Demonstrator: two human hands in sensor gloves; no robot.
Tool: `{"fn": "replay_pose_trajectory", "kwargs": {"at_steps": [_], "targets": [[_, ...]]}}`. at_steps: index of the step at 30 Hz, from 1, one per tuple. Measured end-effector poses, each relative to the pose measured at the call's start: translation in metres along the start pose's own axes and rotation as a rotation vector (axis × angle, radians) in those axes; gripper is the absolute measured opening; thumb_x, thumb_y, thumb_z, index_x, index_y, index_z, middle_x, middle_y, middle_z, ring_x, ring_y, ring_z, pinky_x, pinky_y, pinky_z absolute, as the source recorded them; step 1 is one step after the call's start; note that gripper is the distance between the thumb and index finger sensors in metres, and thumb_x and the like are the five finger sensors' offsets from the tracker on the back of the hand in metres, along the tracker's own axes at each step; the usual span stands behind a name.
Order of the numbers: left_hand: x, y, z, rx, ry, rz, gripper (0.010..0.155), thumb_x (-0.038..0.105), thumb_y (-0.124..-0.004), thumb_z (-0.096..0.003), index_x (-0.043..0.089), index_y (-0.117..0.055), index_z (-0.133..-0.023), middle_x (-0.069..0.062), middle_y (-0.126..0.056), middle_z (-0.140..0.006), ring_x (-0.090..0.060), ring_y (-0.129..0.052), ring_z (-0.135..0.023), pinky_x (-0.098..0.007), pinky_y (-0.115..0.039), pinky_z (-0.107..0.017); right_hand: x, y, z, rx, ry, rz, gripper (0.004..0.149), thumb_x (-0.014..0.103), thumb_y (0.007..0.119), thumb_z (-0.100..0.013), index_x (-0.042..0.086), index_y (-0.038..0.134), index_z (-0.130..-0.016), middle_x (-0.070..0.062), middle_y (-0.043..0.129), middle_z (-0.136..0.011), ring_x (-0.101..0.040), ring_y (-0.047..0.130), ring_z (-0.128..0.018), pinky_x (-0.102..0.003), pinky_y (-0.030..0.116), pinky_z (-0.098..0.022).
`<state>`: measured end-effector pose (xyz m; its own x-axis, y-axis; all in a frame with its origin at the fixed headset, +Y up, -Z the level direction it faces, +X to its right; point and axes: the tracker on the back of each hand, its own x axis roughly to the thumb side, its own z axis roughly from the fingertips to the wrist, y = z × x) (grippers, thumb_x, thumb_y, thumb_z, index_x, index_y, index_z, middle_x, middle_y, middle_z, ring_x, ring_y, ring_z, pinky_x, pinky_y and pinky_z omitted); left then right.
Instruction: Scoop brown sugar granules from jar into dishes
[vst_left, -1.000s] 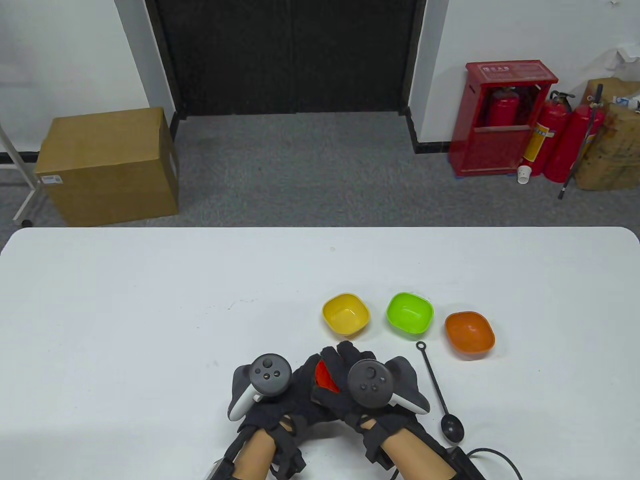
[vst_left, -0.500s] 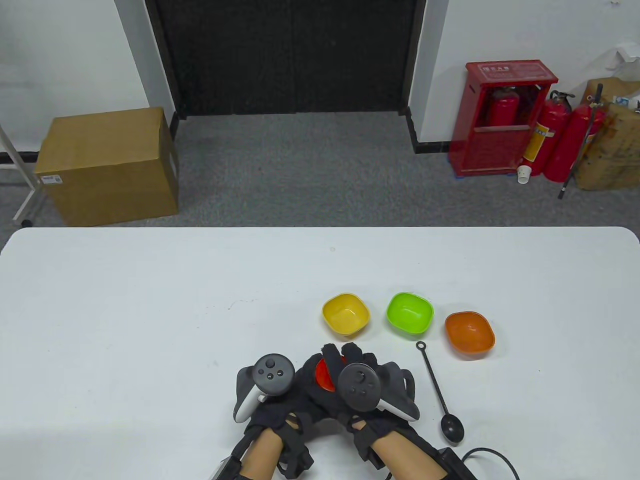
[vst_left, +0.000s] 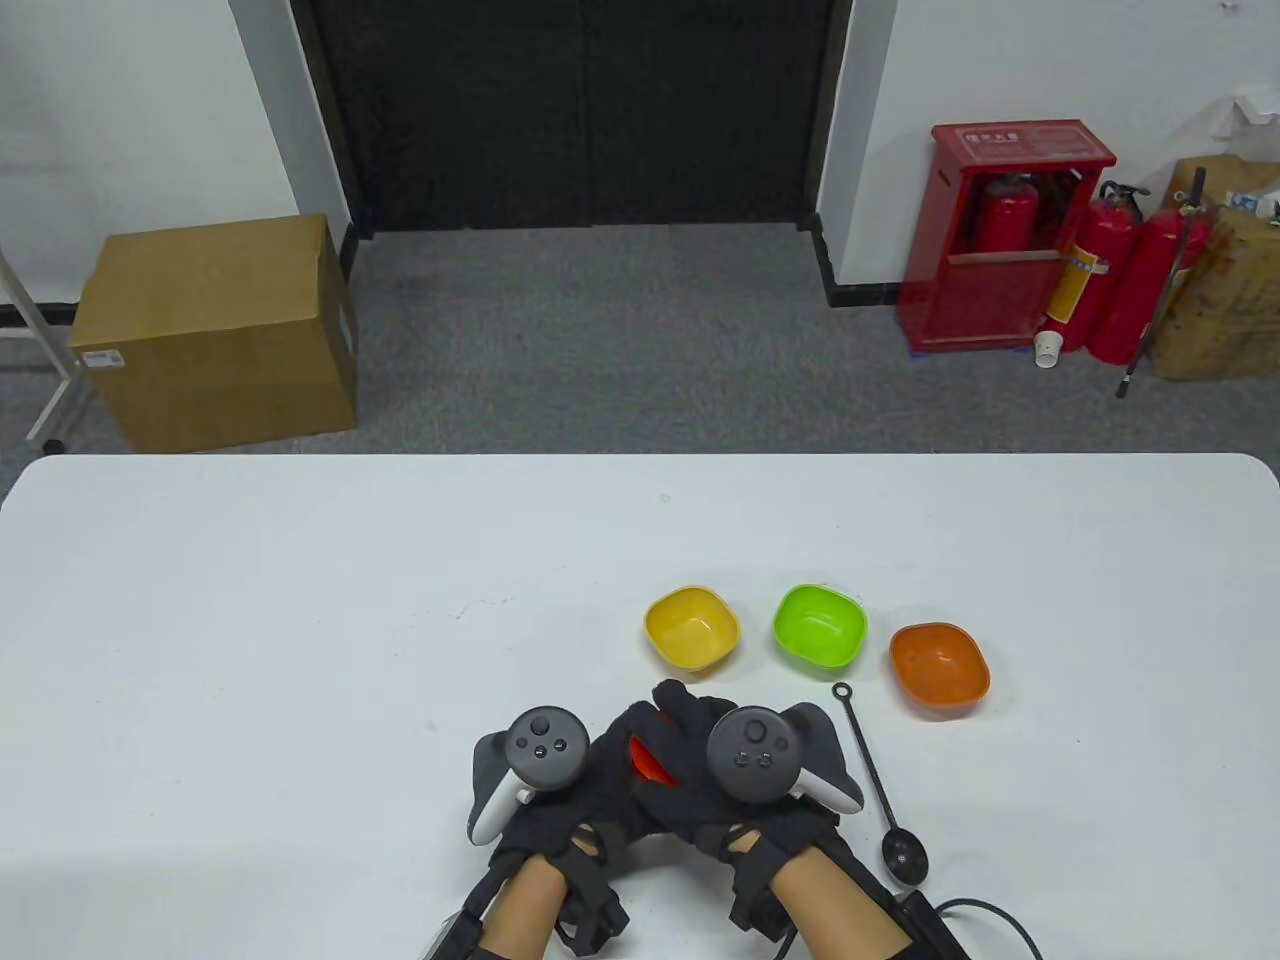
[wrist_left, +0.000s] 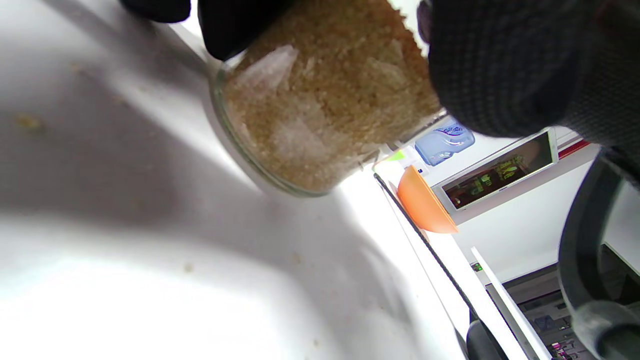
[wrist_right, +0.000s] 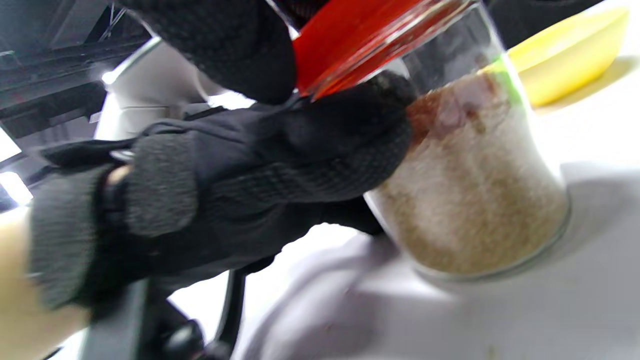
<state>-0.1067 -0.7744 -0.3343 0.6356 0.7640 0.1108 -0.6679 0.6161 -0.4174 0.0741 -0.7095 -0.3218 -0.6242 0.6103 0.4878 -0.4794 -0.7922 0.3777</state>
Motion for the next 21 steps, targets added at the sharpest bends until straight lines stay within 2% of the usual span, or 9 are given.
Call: {"fn": "replay_pose_trajectory", "kwargs": {"at_steps": [2,5,9,13,17,19,21], "targets": [[0.000,0.000,0.000,-0.001,-0.001,0.001,0.109,0.062,-0.095,-0.0371,0.020,-0.030,-0.114,-0.005,-0.052,-0.118,-0.033,-0.071,-0.107,-0.057,-0.056,-0.077,-0.002,0.000,0.001,0.014,0.006,-0.025,0.067,0.029,0.082,-0.057,0.013,0.051,-0.114,-0.027,0.028,-0.123,-0.062,0.030,-0.098,-0.084,0.037,-0.060],[0.000,0.000,0.000,-0.002,-0.002,0.004,0.109,0.062,-0.096,-0.0372,0.020,-0.030,-0.114,-0.005,-0.052,-0.118,-0.033,-0.071,-0.107,-0.057,-0.055,-0.077,0.001,0.000,0.003,-0.043,0.005,0.031,0.076,0.042,0.085,-0.056,0.012,0.047,-0.115,-0.031,0.024,-0.121,-0.063,0.028,-0.098,-0.085,0.035,-0.059],[-0.001,0.000,0.000,-0.003,-0.002,0.005,0.109,0.062,-0.096,-0.0370,0.021,-0.030,-0.114,-0.004,-0.052,-0.118,-0.033,-0.071,-0.107,-0.057,-0.055,-0.077,0.009,0.003,0.004,-0.151,0.049,0.197,0.085,0.054,0.081,-0.054,0.008,0.045,-0.115,-0.037,0.033,-0.117,-0.063,0.041,-0.092,-0.081,0.046,-0.057],[-0.001,0.000,0.000,0.000,-0.001,0.006,0.109,0.062,-0.096,-0.0367,0.021,-0.030,-0.114,-0.004,-0.052,-0.118,-0.033,-0.071,-0.107,-0.057,-0.056,-0.077,0.010,0.010,0.001,-0.176,0.104,0.286,0.090,0.060,0.079,-0.052,0.005,0.044,-0.114,-0.039,0.037,-0.113,-0.060,0.052,-0.085,-0.076,0.056,-0.053],[-0.001,0.001,0.000,-0.003,0.000,0.006,0.109,0.062,-0.096,-0.0371,0.021,-0.031,-0.114,-0.004,-0.052,-0.118,-0.033,-0.071,-0.107,-0.057,-0.055,-0.077,0.008,0.010,0.002,-0.243,0.146,0.282,0.089,0.058,0.081,-0.051,0.001,0.049,-0.111,-0.040,0.046,-0.105,-0.056,0.062,-0.075,-0.071,0.063,-0.048],[-0.001,0.001,0.000,-0.003,0.000,0.003,0.109,0.062,-0.096,-0.0368,0.021,-0.030,-0.114,-0.004,-0.052,-0.118,-0.033,-0.071,-0.107,-0.057,-0.056,-0.077,0.009,0.010,0.001,-0.226,0.116,0.221,0.085,0.052,0.083,-0.052,-0.001,0.050,-0.110,-0.041,0.049,-0.104,-0.057,0.063,-0.074,-0.071,0.063,-0.048],[-0.001,0.001,0.000,-0.001,-0.001,0.005,0.109,0.062,-0.096,-0.0371,0.021,-0.030,-0.114,-0.004,-0.052,-0.118,-0.033,-0.071,-0.107,-0.057,-0.055,-0.077,0.009,0.007,0.000,-0.162,0.086,0.173,0.080,0.045,0.084,-0.054,0.002,0.048,-0.112,-0.040,0.044,-0.109,-0.060,0.056,-0.082,-0.076,0.057,-0.052]]}}
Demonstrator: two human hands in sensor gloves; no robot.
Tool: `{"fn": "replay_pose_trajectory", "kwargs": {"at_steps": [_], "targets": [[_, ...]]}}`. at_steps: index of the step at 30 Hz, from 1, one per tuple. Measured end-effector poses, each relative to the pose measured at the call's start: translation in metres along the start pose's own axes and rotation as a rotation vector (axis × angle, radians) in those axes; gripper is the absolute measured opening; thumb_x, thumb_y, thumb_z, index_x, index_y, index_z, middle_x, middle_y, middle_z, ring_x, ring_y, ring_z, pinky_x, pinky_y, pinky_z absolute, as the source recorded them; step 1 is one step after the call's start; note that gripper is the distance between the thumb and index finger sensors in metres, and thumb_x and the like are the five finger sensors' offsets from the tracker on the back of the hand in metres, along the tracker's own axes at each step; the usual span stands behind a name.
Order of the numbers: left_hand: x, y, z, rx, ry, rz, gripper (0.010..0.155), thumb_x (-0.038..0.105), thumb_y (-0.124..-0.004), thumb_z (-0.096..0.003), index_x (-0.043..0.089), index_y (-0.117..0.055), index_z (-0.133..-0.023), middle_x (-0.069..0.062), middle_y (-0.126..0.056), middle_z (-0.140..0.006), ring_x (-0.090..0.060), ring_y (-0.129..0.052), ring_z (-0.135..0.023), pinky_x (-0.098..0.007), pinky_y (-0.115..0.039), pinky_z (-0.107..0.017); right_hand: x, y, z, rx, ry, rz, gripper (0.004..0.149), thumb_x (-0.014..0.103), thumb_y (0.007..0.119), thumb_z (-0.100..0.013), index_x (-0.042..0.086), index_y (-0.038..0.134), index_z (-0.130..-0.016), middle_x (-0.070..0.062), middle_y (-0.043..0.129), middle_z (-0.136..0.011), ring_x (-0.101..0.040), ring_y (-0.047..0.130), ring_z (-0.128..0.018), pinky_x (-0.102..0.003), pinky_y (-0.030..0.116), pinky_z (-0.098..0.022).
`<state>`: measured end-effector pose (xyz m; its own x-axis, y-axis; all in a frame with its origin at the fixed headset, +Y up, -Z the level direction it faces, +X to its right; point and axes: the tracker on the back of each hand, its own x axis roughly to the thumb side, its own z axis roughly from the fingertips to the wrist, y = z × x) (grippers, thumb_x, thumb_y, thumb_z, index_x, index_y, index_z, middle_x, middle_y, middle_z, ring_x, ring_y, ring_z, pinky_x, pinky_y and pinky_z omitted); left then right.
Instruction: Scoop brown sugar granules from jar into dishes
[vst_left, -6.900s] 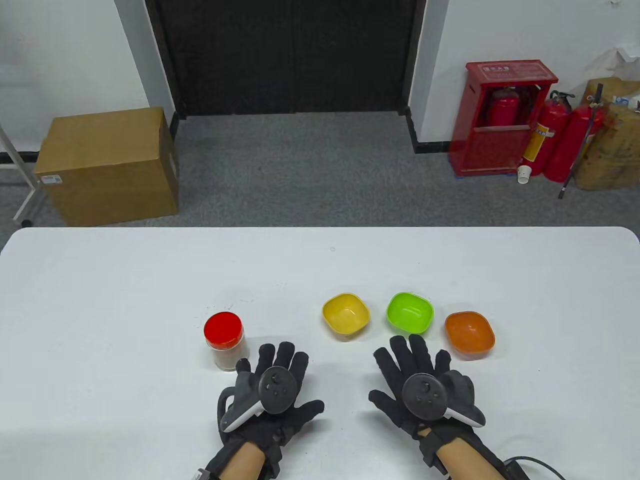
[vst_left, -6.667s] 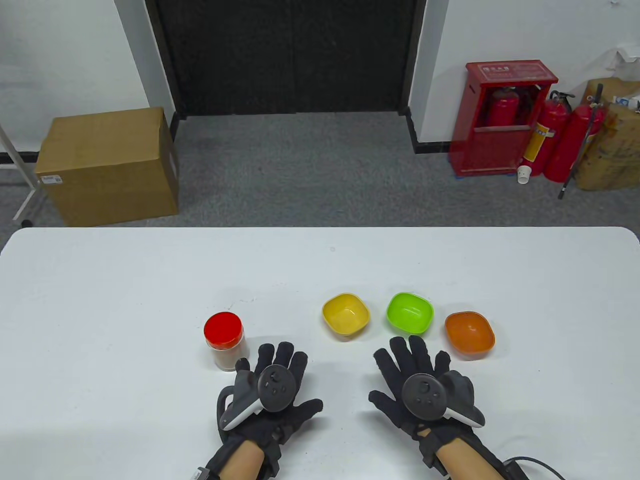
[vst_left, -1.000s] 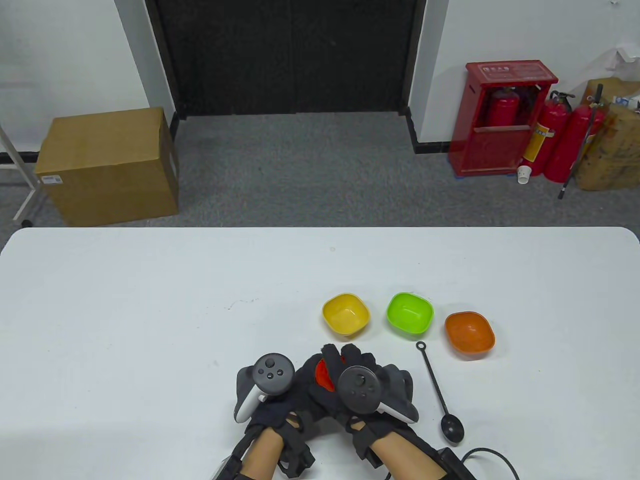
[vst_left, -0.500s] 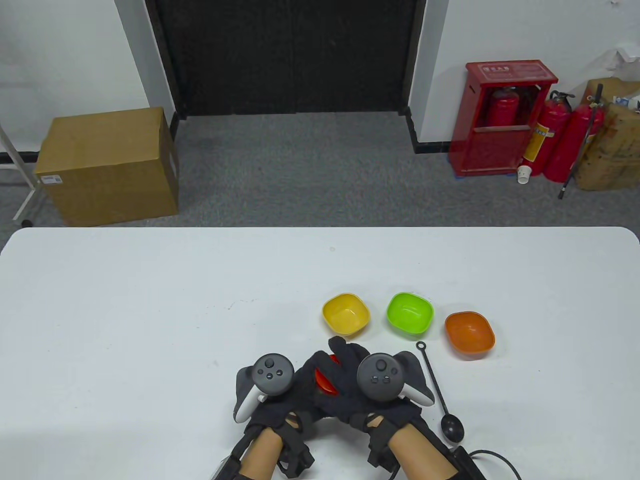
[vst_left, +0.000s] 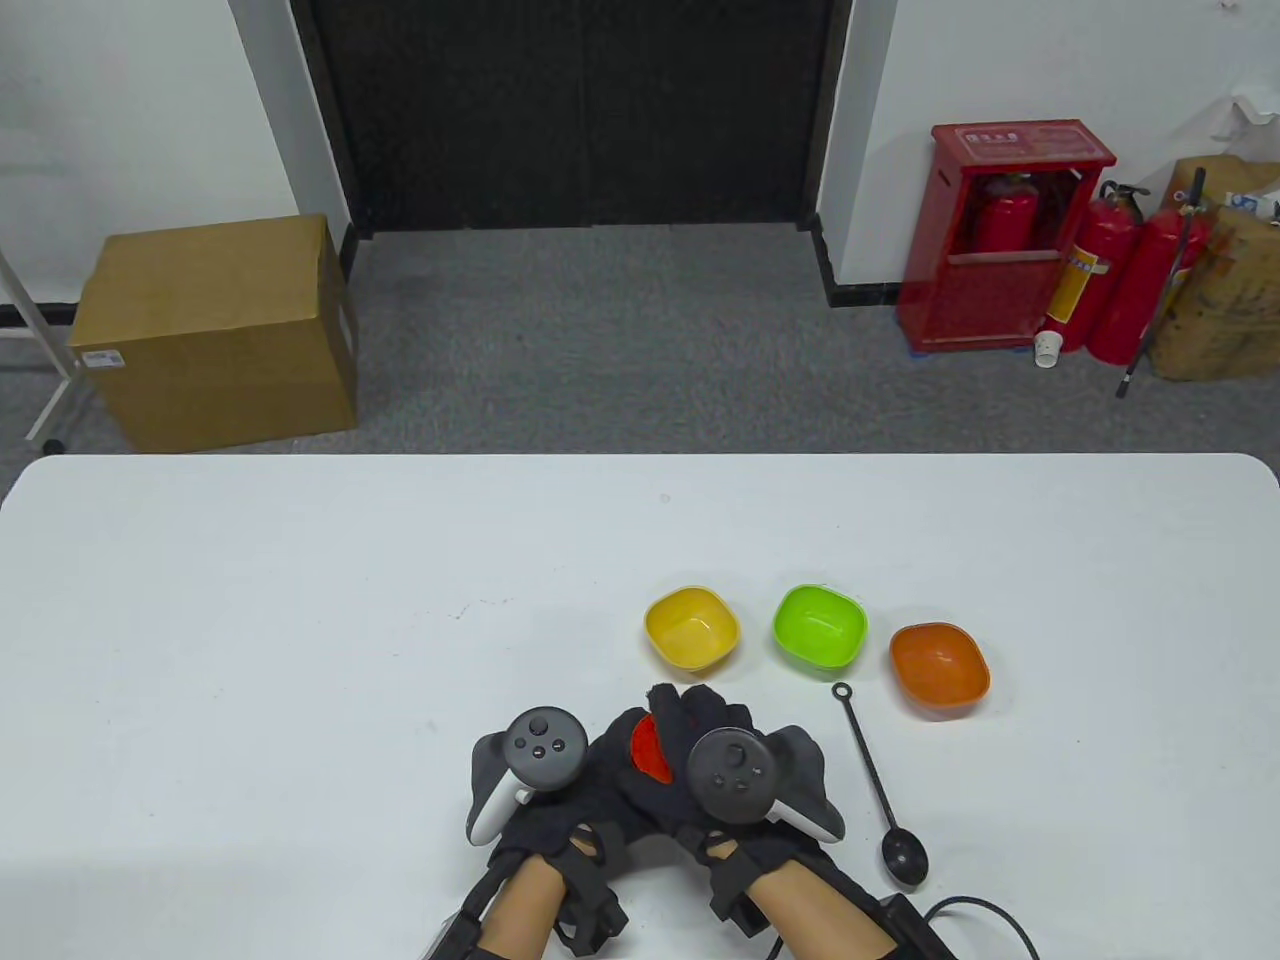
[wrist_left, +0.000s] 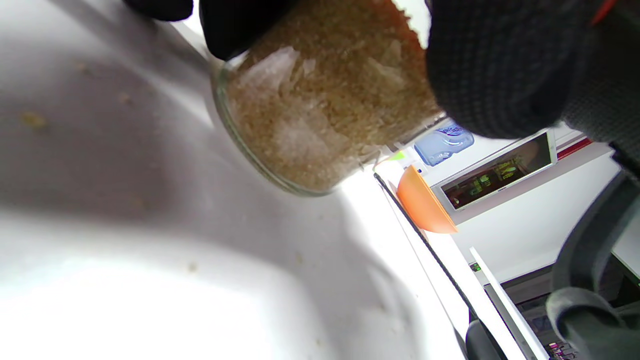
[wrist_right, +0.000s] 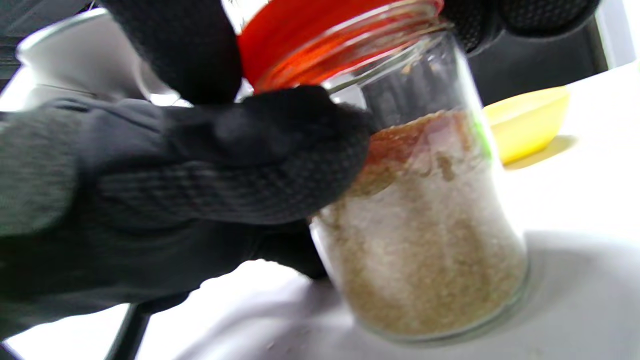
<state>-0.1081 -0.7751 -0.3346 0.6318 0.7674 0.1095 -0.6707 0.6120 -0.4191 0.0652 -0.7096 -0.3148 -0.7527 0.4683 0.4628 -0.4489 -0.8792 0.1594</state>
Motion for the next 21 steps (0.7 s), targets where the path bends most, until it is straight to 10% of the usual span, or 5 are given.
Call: {"fn": "replay_pose_trajectory", "kwargs": {"at_steps": [9,21], "targets": [[0.000,0.000,0.000,-0.003,0.000,-0.002,0.109,0.062,-0.096,-0.0372,0.021,-0.030,-0.114,-0.004,-0.052,-0.118,-0.033,-0.071,-0.108,-0.057,-0.055,-0.077,-0.011,-0.006,-0.001,0.163,-0.063,-0.178,0.076,0.037,0.085,-0.056,0.012,0.043,-0.115,-0.029,0.020,-0.121,-0.062,0.024,-0.099,-0.086,0.032,-0.059],[-0.001,0.000,0.000,-0.004,0.001,-0.003,0.109,0.062,-0.096,-0.0374,0.021,-0.030,-0.114,-0.005,-0.052,-0.119,-0.033,-0.071,-0.108,-0.057,-0.055,-0.077,0.002,0.001,0.003,-0.040,0.079,0.088,0.095,0.059,0.082,-0.051,0.000,0.041,-0.113,-0.041,0.042,-0.108,-0.058,0.061,-0.077,-0.072,0.064,-0.048]]}}
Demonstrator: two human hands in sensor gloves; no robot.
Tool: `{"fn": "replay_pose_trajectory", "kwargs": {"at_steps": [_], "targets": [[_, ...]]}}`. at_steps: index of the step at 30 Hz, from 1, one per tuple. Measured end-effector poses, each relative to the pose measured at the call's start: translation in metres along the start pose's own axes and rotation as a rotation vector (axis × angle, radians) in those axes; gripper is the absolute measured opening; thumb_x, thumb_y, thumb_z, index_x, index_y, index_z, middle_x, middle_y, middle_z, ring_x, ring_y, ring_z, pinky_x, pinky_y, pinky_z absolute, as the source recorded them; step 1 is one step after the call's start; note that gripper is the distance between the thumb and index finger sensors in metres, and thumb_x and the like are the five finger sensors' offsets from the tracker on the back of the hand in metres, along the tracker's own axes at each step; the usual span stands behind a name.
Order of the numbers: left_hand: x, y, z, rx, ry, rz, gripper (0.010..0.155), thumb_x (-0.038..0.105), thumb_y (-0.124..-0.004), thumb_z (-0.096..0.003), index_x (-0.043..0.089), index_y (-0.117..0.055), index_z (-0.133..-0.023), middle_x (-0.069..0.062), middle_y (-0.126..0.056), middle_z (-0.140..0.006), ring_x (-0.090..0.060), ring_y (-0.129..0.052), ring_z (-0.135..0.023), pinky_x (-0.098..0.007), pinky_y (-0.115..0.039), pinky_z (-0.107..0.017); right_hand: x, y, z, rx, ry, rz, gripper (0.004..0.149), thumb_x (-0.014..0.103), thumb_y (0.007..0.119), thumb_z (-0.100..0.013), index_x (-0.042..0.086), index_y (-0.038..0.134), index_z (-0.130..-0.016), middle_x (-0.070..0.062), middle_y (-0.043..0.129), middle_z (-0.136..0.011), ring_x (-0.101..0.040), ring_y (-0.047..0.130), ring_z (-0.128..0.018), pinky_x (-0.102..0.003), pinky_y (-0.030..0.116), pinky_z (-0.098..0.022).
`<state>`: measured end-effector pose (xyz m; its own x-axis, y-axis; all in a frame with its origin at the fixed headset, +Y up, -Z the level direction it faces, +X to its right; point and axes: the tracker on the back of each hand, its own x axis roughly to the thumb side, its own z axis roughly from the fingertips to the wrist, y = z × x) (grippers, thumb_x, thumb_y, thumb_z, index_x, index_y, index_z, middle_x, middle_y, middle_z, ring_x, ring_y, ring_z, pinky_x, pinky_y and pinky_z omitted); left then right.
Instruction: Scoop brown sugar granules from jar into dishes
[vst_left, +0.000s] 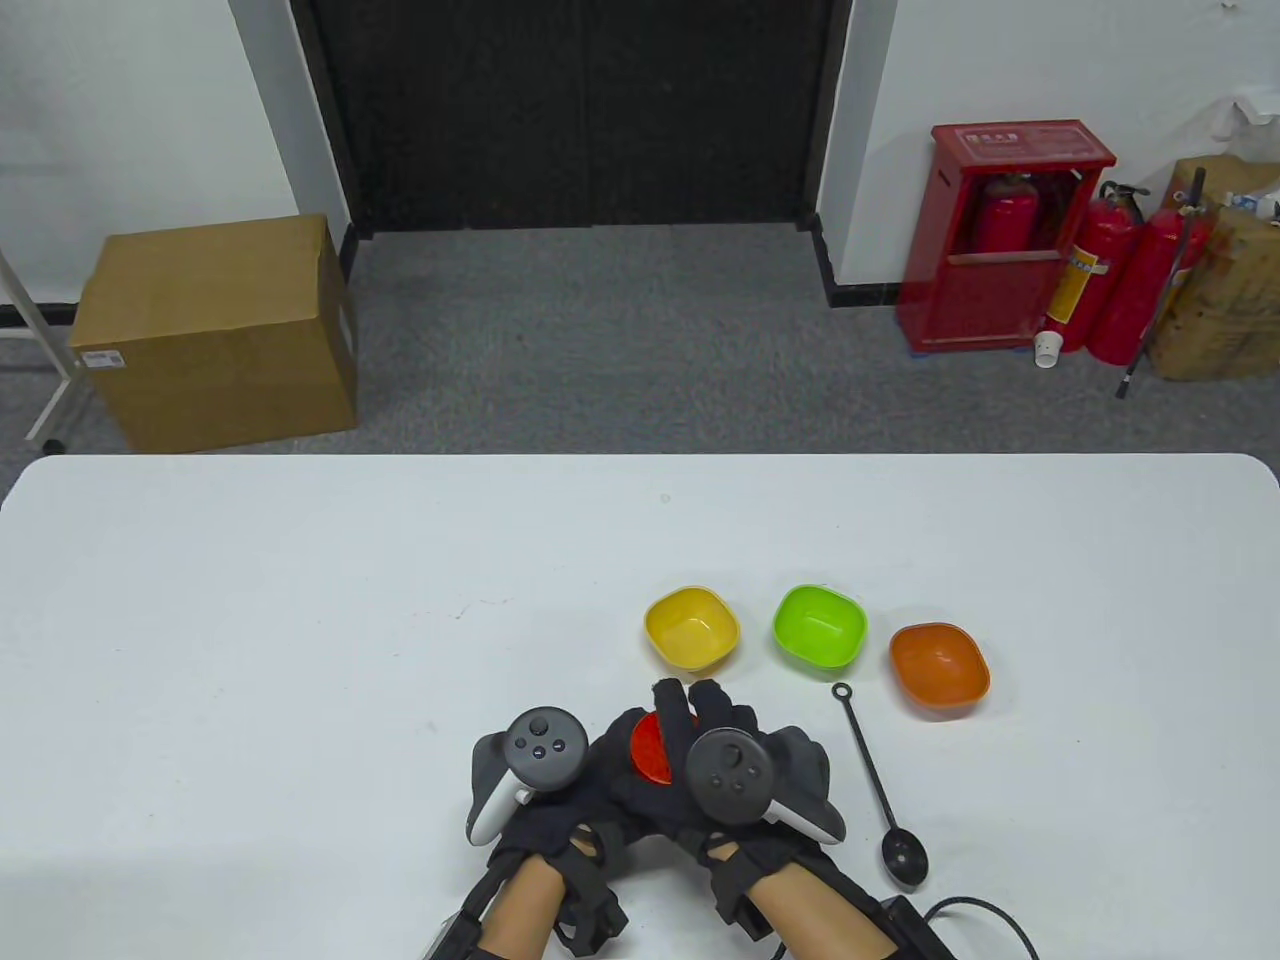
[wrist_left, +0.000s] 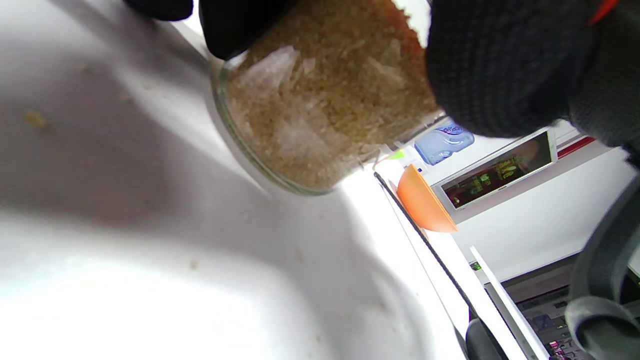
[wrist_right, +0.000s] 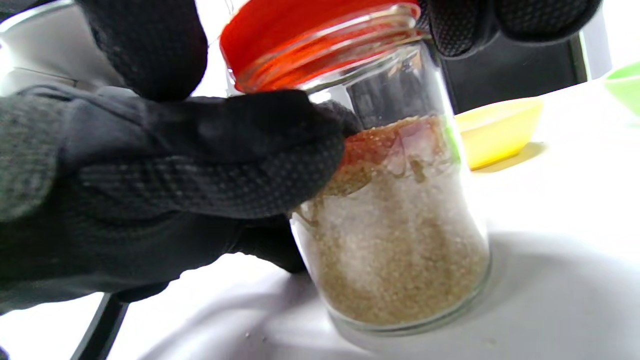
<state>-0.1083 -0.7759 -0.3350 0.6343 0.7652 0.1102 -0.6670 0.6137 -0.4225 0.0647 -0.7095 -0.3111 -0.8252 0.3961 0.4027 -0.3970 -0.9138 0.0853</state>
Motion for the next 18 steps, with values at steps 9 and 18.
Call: {"fn": "replay_pose_trajectory", "kwargs": {"at_steps": [9,18], "targets": [[0.000,0.000,0.000,0.000,0.000,-0.002,0.109,0.062,-0.096,-0.0374,0.021,-0.030,-0.114,-0.004,-0.052,-0.118,-0.033,-0.071,-0.108,-0.057,-0.056,-0.077,-0.002,-0.003,-0.001,-0.010,-0.060,-0.117,0.081,0.044,0.087,-0.052,-0.001,0.052,-0.109,-0.042,0.049,-0.107,-0.062,0.061,-0.081,-0.075,0.061,-0.051],[0.000,0.000,0.000,0.000,0.000,-0.002,0.108,0.062,-0.096,-0.0375,0.020,-0.032,-0.113,-0.005,-0.052,-0.118,-0.033,-0.071,-0.108,-0.057,-0.056,-0.077,-0.011,-0.020,0.000,-0.034,-0.120,-0.286,0.076,0.037,0.087,-0.053,0.001,0.052,-0.110,-0.041,0.042,-0.112,-0.065,0.054,-0.089,-0.078,0.056,-0.055]]}}
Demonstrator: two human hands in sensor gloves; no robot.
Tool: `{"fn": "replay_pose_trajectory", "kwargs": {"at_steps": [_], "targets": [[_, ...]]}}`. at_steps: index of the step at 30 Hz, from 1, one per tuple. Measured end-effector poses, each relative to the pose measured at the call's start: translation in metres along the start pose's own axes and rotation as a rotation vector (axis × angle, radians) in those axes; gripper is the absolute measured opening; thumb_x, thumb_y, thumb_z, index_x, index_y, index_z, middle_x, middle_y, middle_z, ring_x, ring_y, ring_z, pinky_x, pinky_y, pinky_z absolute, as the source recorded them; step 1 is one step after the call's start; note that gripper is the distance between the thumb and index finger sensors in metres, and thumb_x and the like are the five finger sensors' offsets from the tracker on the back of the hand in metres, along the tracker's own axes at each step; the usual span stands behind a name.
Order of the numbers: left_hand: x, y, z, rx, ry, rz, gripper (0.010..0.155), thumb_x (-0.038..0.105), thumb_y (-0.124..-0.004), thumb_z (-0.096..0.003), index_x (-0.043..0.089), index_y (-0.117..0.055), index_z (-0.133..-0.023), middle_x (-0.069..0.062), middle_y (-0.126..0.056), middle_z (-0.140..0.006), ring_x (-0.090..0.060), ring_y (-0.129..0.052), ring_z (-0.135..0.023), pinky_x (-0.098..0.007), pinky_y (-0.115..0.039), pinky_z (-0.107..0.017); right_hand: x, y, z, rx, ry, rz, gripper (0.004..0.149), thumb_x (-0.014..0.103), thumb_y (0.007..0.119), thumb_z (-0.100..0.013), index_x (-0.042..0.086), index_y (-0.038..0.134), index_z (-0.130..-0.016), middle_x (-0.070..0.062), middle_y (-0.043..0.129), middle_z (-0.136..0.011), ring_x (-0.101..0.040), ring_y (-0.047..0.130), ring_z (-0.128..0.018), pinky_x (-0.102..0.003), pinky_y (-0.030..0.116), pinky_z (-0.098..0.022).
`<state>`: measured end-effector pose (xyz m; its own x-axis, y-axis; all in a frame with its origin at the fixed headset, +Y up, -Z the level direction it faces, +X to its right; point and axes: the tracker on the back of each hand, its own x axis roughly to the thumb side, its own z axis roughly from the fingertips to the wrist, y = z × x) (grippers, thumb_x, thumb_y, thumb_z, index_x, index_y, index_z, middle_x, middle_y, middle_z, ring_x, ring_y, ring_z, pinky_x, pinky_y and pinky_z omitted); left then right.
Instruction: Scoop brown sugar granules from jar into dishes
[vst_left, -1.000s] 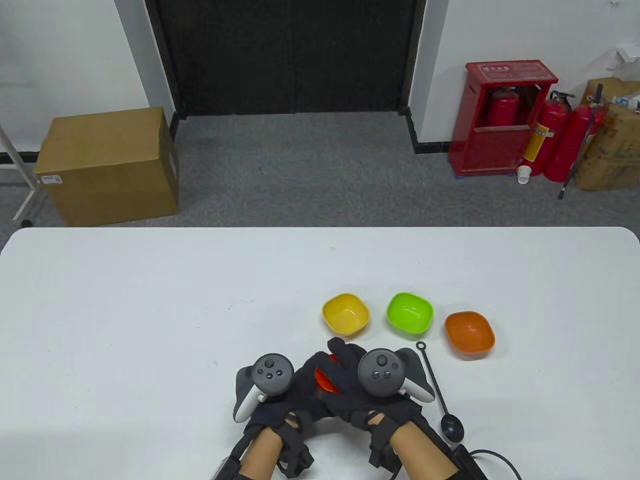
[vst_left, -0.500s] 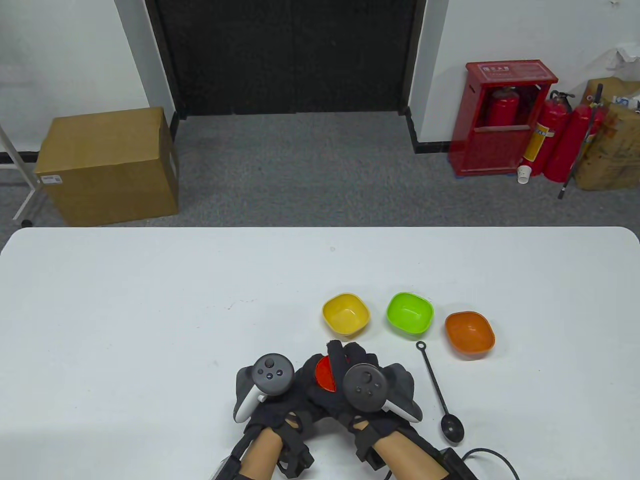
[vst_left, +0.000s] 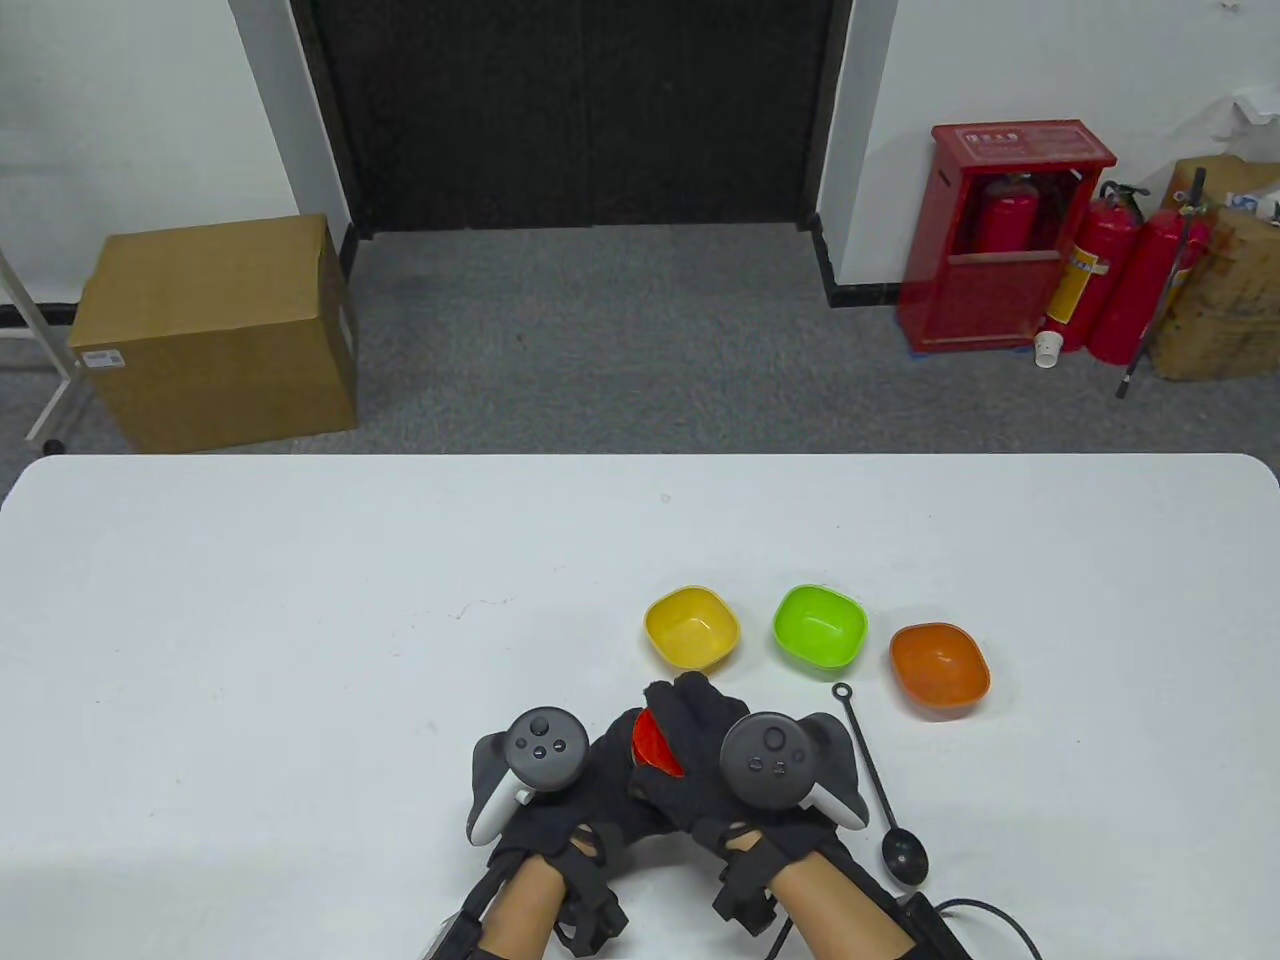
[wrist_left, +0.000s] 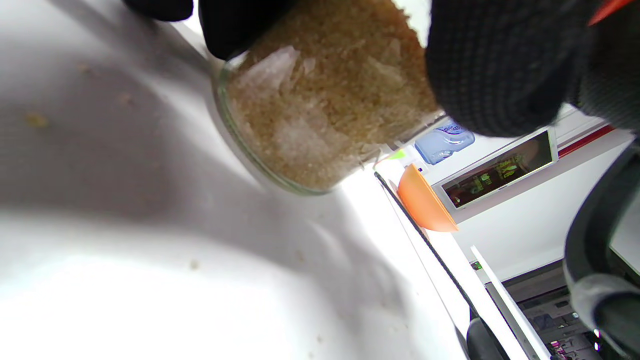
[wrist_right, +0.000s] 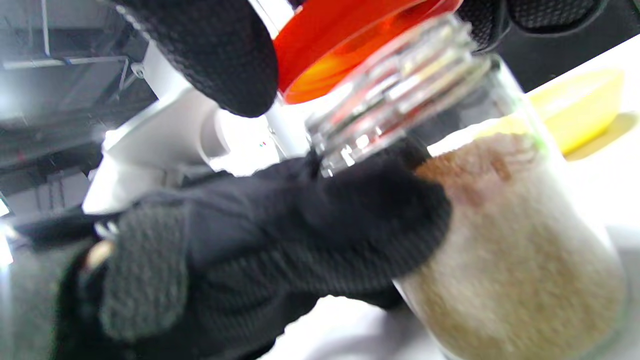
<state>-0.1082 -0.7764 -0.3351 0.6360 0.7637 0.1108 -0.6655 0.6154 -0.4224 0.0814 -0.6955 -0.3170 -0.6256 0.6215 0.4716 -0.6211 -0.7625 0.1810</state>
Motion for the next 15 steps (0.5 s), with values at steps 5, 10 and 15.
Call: {"fn": "replay_pose_trajectory", "kwargs": {"at_steps": [5,10,15], "targets": [[0.000,0.000,0.000,0.000,0.000,-0.001,0.108,0.062,-0.095,-0.0379,0.020,-0.031,-0.114,-0.005,-0.052,-0.118,-0.033,-0.071,-0.108,-0.057,-0.056,-0.077,-0.010,-0.025,0.005,-0.104,0.026,-0.040,0.075,0.029,0.089,-0.052,0.006,0.050,-0.111,-0.040,0.036,-0.114,-0.067,0.049,-0.092,-0.079,0.053,-0.059],[0.000,0.000,0.000,-0.003,0.002,0.000,0.108,0.062,-0.095,-0.0382,0.020,-0.031,-0.114,-0.005,-0.051,-0.119,-0.034,-0.070,-0.108,-0.057,-0.055,-0.077,-0.042,-0.043,0.013,-0.153,0.149,0.003,0.076,0.027,0.090,-0.050,0.004,0.050,-0.111,-0.040,0.038,-0.113,-0.068,0.051,-0.092,-0.078,0.054,-0.059],[0.000,0.000,0.000,-0.003,0.002,0.000,0.108,0.061,-0.095,-0.0382,0.020,-0.031,-0.114,-0.006,-0.051,-0.119,-0.034,-0.070,-0.108,-0.057,-0.055,-0.077,-0.073,-0.033,0.015,-0.063,0.280,0.048,0.077,0.028,0.091,-0.050,0.006,0.049,-0.111,-0.041,0.042,-0.112,-0.068,0.054,-0.090,-0.078,0.056,-0.059]]}}
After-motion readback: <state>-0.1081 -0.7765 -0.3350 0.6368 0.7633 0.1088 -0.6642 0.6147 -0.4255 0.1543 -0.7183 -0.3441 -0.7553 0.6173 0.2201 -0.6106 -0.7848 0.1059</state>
